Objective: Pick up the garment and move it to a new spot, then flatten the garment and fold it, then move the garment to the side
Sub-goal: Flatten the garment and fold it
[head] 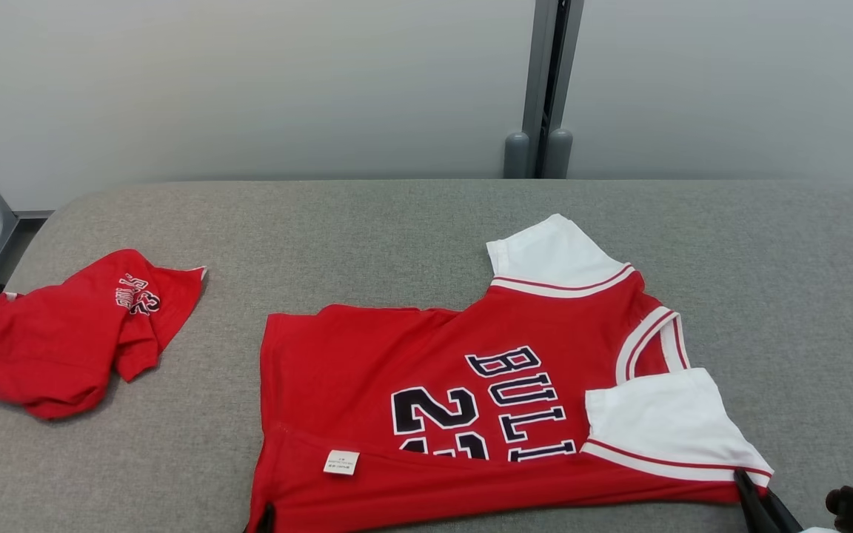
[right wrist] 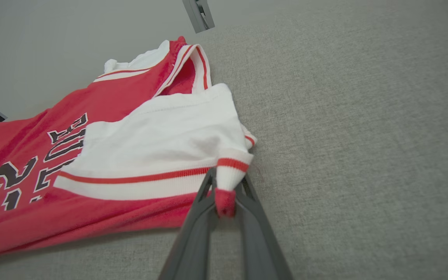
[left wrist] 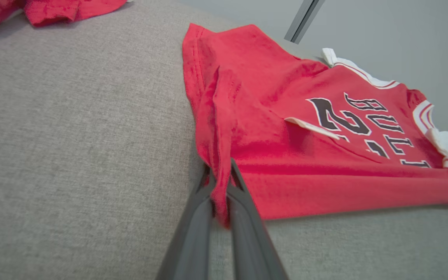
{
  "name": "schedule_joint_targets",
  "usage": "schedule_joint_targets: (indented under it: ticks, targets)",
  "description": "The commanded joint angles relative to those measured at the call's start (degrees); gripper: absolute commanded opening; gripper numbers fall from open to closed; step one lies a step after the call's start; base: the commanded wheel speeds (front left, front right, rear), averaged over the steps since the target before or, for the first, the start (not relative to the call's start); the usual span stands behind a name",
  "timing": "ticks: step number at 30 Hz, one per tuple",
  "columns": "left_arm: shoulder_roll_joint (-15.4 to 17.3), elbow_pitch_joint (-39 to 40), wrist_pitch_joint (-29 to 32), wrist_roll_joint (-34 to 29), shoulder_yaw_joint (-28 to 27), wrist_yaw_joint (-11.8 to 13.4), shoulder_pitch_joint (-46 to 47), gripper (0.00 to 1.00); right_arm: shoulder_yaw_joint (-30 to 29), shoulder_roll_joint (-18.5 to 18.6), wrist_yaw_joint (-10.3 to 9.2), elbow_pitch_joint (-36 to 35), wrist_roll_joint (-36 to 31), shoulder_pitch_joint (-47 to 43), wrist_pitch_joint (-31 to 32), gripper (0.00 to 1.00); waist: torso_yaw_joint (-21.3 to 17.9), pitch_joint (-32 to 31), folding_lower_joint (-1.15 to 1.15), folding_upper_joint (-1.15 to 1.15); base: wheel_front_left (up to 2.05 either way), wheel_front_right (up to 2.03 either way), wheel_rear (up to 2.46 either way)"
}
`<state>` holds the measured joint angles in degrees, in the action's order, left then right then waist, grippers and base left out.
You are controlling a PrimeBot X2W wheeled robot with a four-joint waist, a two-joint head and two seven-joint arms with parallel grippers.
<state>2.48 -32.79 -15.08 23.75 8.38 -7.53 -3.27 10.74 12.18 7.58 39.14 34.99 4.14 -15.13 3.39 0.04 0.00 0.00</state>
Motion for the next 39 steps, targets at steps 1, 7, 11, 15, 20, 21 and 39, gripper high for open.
schedule_joint_targets:
  ticks: [1,7,11,15,20,21,39]
  targets:
    - [0.8,-0.1,-0.1,0.6,-0.3,0.1,-0.1,0.00,-0.5,1.2,-0.15,-0.1,0.4,-0.5,0.0,0.00,0.3,-0.1,0.00,0.00,0.00,0.00,0.00]
    - [0.5,-1.5,-0.1,-0.1,0.4,0.9,1.8,1.00,0.2,0.6,-0.10,0.4,0.3,-0.3,0.0,0.47,0.2,1.0,0.00,0.00,0.00,0.00,0.00]
    - [0.6,-2.8,-0.1,0.3,0.3,1.8,2.9,1.00,-1.1,0.2,-0.09,0.8,-0.8,1.5,0.0,1.00,0.0,1.5,0.00,0.00,0.00,0.00,0.00]
    - [0.6,-2.3,-0.1,-0.9,-0.2,3.4,4.5,1.00,-4.9,0.2,-0.09,-0.2,-3.4,3.0,0.0,1.00,0.1,2.0,0.00,0.00,0.00,0.00,0.00]
    - [0.6,-3.8,-0.1,-2.9,-0.4,4.2,10.3,1.00,-8.4,-0.8,-0.09,-3.2,-8.3,6.1,0.0,1.00,0.3,3.7,0.00,0.00,0.00,0.00,0.00]
    - [0.6,-4.6,-0.1,-3.5,-0.3,4.3,12.2,1.00,-8.5,-1.1,-0.09,-3.7,-9.2,6.9,0.0,1.00,0.3,4.1,0.00,0.00,0.00,0.00,0.00]
    - [1.8,-33.1,3.4,-7.5,1.7,6.8,43.0,1.00,0.2,-3.5,-0.09,-1.6,-11.2,20.0,0.0,1.00,-2.5,12.3,0.00,0.00,0.00,0.00,0.00]
